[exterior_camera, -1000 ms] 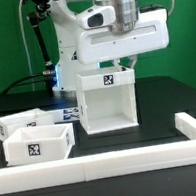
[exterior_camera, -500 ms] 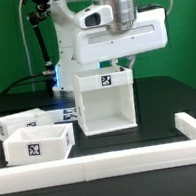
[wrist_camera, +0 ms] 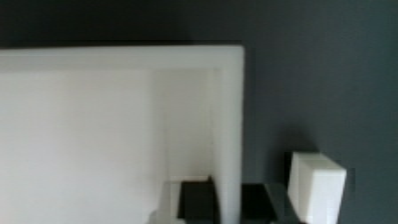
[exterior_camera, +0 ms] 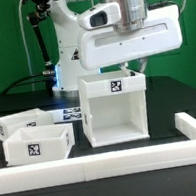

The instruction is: Assemble drawer

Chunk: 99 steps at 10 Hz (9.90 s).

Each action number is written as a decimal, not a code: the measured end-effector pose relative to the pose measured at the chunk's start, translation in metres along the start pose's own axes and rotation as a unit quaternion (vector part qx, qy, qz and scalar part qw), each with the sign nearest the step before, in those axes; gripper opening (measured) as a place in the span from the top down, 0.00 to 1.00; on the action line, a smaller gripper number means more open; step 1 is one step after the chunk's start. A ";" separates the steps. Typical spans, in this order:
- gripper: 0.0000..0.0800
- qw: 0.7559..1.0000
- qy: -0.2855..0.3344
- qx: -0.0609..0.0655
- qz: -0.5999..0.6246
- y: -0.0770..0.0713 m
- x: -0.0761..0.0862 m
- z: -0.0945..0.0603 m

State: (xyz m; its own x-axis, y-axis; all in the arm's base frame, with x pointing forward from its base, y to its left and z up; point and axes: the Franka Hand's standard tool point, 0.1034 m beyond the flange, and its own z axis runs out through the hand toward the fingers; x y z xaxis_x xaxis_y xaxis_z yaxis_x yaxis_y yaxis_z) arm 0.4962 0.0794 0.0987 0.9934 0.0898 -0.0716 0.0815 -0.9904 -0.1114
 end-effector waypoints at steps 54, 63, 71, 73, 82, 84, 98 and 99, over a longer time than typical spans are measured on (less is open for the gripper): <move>0.19 0.837 0.001 0.121 0.534 -0.004 0.133 -0.053; 0.19 0.985 0.027 0.036 0.169 0.024 0.112 -0.056; 0.19 0.999 0.027 0.019 0.027 0.102 0.077 -0.043; 0.19 0.999 0.034 0.011 0.031 0.126 0.070 -0.037; 0.19 0.997 0.053 -0.013 0.053 0.149 0.044 0.014; 0.19 0.997 0.047 -0.010 0.057 0.159 0.040 0.027; 0.50 0.995 0.062 -0.022 0.074 0.170 0.025 0.075; 0.50 0.995 0.062 -0.022 0.072 0.168 0.025 0.076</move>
Offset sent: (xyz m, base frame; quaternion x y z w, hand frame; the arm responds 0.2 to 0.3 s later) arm 0.0384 0.0050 -0.0121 0.0024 0.0029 0.0217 0.9998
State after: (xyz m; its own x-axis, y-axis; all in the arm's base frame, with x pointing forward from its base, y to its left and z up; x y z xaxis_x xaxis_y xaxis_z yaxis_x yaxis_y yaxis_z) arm 0.5291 -0.0771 0.0031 0.9971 -0.0652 0.0397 -0.0625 -0.9959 -0.0647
